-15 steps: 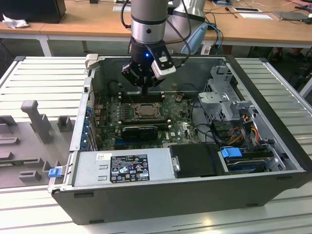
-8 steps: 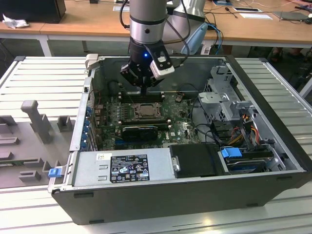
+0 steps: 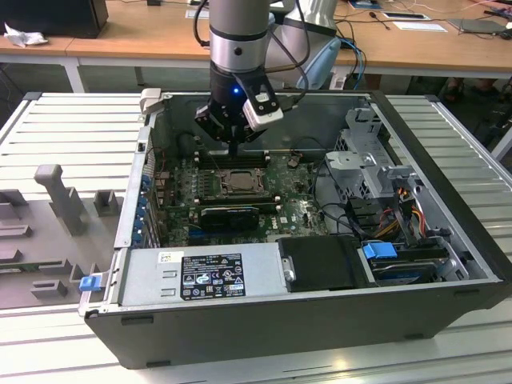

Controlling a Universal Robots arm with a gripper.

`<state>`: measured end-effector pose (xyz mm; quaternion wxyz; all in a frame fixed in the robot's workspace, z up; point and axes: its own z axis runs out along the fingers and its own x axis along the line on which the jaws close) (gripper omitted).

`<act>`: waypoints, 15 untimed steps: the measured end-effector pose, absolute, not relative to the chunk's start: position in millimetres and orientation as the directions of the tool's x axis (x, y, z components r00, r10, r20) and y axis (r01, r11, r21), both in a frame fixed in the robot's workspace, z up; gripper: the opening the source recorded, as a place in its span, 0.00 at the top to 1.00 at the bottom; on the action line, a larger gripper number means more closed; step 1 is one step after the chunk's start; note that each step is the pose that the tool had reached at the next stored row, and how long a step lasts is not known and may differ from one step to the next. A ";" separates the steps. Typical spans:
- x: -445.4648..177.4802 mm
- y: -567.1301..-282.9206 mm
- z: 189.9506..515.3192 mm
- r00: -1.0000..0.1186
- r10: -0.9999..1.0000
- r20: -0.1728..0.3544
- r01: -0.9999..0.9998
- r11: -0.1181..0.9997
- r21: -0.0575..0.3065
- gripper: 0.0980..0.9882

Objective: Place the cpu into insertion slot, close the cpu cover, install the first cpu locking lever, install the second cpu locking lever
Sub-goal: 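Install the first cpu locking lever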

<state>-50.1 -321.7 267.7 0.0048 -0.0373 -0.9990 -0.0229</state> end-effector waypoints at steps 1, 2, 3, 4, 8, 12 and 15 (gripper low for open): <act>-50.4 -321.7 267.7 -0.997 0.074 0.011 0.075 0.996 0.046 0.99; -50.5 -321.7 267.6 -0.997 0.074 0.011 0.075 0.996 0.046 0.99; -50.6 -321.7 267.5 -0.997 0.074 0.011 0.075 0.996 0.047 0.99; -50.7 -321.7 267.4 -0.997 0.074 0.011 0.075 0.996 0.047 0.99; -52.3 -321.7 266.8 -0.997 0.074 0.012 0.075 0.996 0.049 0.99; -54.5 -321.7 266.2 -0.997 0.074 0.012 0.075 0.996 0.049 0.99; -61.1 -321.7 264.6 -0.997 0.074 0.012 0.075 0.996 0.050 0.99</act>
